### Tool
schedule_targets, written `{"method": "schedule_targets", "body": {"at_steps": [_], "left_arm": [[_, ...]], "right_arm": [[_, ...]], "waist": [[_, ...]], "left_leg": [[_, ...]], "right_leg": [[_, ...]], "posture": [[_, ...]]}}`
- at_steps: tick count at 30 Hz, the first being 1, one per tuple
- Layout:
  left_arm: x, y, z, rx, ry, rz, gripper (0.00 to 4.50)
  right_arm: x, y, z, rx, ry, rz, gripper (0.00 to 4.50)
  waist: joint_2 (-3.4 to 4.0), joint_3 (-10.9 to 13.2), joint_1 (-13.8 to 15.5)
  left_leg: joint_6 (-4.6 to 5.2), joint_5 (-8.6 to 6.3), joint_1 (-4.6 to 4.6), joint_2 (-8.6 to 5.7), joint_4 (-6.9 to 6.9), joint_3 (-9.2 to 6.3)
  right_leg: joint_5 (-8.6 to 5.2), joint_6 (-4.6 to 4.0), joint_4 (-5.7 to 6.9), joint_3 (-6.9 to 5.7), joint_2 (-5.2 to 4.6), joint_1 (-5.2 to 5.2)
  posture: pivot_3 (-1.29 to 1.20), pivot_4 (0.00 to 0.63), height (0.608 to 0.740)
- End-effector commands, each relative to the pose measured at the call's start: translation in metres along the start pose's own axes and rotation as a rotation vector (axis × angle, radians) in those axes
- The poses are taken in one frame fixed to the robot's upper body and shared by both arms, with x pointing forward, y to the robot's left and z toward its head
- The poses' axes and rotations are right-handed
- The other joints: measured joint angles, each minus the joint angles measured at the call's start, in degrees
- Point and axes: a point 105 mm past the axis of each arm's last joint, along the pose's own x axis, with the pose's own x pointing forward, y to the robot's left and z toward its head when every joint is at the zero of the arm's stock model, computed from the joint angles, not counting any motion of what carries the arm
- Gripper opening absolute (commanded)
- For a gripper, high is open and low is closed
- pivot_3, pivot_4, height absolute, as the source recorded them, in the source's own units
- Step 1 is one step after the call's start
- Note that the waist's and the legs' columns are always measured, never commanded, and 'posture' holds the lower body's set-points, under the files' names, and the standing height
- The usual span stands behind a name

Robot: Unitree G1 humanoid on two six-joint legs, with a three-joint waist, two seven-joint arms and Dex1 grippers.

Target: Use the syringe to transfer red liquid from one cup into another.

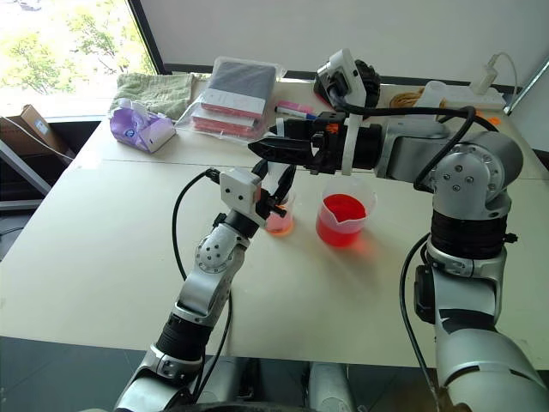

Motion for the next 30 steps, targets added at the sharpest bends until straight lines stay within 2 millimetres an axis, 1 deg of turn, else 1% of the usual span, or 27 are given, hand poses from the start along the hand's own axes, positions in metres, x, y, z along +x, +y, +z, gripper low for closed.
{"method": "schedule_targets", "body": {"at_steps": [1, 3, 11, 24, 28, 30], "left_arm": [[0.008, -0.016, 0.038, 0.017, -0.154, -0.058, 1.58], [0.008, -0.016, 0.038, 0.018, -0.155, -0.057, 1.58], [0.009, -0.015, 0.039, 0.018, -0.160, -0.050, 1.58], [0.008, -0.015, 0.039, 0.014, -0.164, -0.043, 1.58], [0.008, -0.012, 0.040, 0.004, -0.161, -0.032, 1.58], [0.010, -0.007, 0.042, -0.017, -0.158, -0.013, 1.58]], "right_arm": [[0.000, 0.003, 0.000, 0.002, 0.030, 0.013, 3.52], [-0.002, 0.002, 0.001, 0.003, 0.033, 0.011, 3.52], [-0.024, 0.002, 0.006, -0.009, 0.061, -0.011, 3.52], [-0.054, -0.006, 0.017, -0.030, 0.073, -0.084, 3.52], [-0.057, -0.007, 0.017, -0.031, 0.078, -0.091, 3.52], [-0.058, -0.008, 0.017, -0.032, 0.081, -0.098, 3.52]], "waist": [[0.00, 0.00, 0.02], [0.00, 0.00, 0.00], [0.00, 0.00, 0.06], [0.00, 0.00, 0.13], [0.01, 0.00, 0.10], [0.01, 0.00, 0.04]], "left_leg": [[0.00, 0.00, 0.00, 0.00, 0.00, 0.00], [0.00, 0.00, 0.00, 0.00, 0.00, 0.00], [0.00, 0.00, -0.01, 0.00, 0.01, 0.00], [0.00, 0.00, -0.01, 0.00, 0.01, 0.00], [0.00, 0.00, -0.01, 0.00, 0.01, 0.00], [0.00, 0.00, -0.01, 0.00, 0.01, 0.00]], "right_leg": [[0.00, 0.00, 0.00, 0.00, 0.00, 0.00], [0.00, 0.00, 0.00, 0.00, 0.00, 0.00], [0.00, 0.00, 0.00, 0.00, 0.00, 0.00], [0.00, -0.01, -0.01, 0.00, 0.00, 0.00], [0.00, -0.01, -0.02, 0.01, 0.00, 0.00], [0.01, -0.01, -0.01, 0.01, 0.00, 0.00]], "posture": [[0.00, 0.150, 0.740], [0.00, 0.150, 0.740], [0.00, 0.150, 0.740], [0.00, 0.150, 0.740], [0.00, 0.150, 0.740], [0.00, 0.150, 0.740]]}}
